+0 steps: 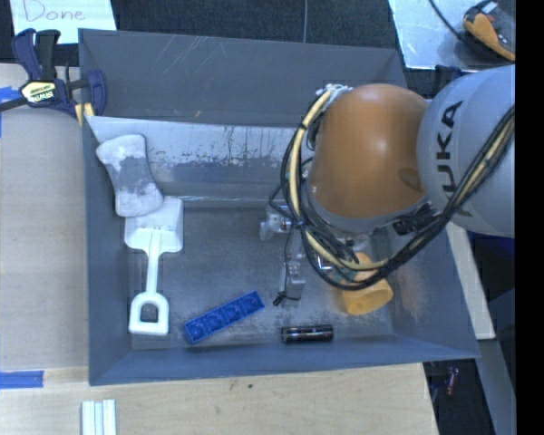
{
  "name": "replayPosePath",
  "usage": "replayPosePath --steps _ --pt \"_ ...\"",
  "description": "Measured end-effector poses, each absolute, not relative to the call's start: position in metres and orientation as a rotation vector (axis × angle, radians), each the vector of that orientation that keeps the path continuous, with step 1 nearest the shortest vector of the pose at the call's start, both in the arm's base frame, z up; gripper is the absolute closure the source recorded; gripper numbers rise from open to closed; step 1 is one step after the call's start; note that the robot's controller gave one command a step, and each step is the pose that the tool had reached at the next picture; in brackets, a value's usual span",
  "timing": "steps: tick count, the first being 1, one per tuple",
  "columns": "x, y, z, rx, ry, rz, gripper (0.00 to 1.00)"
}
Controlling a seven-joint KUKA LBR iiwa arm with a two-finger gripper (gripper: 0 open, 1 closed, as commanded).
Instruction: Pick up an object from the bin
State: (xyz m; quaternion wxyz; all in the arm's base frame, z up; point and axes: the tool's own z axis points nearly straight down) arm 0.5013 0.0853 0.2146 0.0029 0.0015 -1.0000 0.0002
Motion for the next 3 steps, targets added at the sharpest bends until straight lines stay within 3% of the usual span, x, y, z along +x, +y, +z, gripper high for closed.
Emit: replayPosePath --steps 1,2,3 --pt "0.503 0.085 0.219 -0.001 -3.145 -0.001 0.0" --pt "0.505 0.123 0.104 0.37 -3.125 -0.001 0.0" --pt "0.506 0.142 0.152 0.588 -3.104 0.0 0.0"
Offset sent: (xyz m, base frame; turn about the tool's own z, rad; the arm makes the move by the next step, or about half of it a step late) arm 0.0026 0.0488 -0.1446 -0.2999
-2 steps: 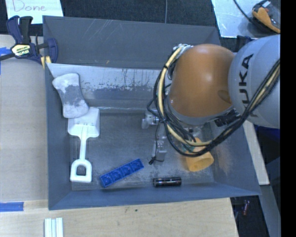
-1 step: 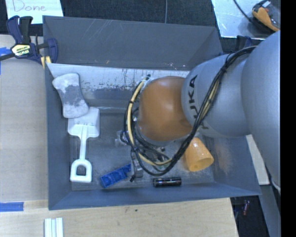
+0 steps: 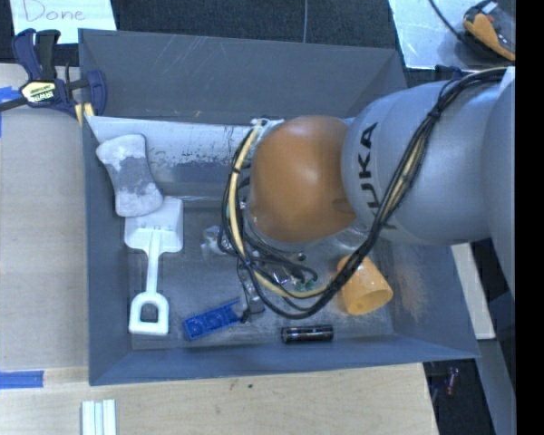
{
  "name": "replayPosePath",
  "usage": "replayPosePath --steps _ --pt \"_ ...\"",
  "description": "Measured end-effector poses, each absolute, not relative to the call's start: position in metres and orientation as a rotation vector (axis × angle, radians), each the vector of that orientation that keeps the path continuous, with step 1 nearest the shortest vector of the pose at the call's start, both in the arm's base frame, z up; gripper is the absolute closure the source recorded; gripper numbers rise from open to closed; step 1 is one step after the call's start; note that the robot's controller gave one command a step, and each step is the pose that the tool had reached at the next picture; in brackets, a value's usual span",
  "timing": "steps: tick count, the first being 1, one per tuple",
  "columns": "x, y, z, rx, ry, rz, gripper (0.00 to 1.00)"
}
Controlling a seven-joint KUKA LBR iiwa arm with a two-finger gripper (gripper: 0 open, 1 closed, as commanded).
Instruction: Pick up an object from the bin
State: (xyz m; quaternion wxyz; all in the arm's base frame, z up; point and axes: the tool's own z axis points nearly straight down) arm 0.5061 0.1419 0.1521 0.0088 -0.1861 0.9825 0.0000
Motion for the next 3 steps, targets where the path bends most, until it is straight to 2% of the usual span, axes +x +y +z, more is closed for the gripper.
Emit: replayPosePath --steps 1,2,3 --pt "0.496 0.14 0.099 -0.92 3.006 0.001 0.0" --pt "0.493 0.15 0.071 -0.942 2.978 -0.003 0.0" --pt "0.492 0.145 0.073 -0.992 2.963 0.0 1.0"
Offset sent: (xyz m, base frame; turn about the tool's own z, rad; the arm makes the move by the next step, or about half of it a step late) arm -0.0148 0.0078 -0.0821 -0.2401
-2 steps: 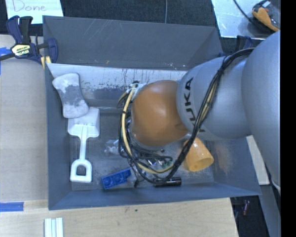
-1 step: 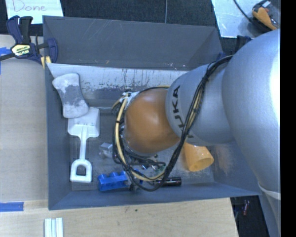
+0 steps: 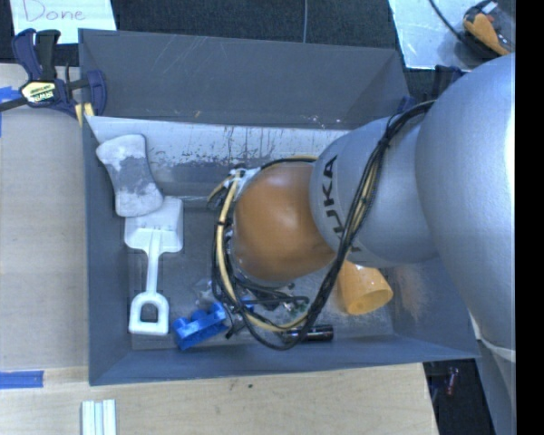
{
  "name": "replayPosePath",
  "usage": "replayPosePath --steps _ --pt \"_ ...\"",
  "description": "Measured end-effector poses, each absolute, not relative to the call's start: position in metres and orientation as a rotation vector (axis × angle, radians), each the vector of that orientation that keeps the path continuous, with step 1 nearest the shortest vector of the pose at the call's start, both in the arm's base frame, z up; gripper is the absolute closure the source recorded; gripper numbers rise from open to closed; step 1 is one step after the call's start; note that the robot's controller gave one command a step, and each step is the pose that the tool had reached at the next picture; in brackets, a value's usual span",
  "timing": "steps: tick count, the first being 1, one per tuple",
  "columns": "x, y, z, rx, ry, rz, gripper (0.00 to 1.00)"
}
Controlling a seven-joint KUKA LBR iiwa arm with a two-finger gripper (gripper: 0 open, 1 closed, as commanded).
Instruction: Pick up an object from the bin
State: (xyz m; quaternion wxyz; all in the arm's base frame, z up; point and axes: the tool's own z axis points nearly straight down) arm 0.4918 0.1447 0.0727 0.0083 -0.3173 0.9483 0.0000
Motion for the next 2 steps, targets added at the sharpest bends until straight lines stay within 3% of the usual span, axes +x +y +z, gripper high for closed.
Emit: replayPosePath --steps 2 --pt "0.4912 0.1444 0.082 -0.988 2.965 0.0 1.0"
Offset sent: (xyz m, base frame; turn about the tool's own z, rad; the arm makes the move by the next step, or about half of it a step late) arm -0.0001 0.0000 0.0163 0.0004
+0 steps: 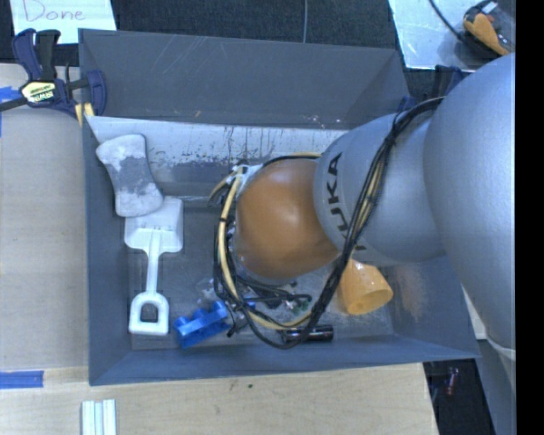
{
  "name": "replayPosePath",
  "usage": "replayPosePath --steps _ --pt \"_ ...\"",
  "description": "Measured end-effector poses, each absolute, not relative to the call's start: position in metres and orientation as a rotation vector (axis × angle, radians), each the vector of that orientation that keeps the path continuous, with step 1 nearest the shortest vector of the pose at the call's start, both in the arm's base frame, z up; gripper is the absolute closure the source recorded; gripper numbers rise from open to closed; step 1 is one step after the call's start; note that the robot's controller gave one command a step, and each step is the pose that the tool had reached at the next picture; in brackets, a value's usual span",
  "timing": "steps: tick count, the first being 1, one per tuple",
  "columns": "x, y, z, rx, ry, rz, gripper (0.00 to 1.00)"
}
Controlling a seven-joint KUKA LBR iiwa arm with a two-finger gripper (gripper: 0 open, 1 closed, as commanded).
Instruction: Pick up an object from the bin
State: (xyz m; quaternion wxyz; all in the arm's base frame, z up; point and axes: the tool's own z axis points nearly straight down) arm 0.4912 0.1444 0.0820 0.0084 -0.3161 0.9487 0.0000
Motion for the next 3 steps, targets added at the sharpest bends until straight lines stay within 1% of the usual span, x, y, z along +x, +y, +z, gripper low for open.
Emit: replayPosePath --steps 3 --pt "0.492 0.145 0.109 -0.98 2.963 0.001 1.0"
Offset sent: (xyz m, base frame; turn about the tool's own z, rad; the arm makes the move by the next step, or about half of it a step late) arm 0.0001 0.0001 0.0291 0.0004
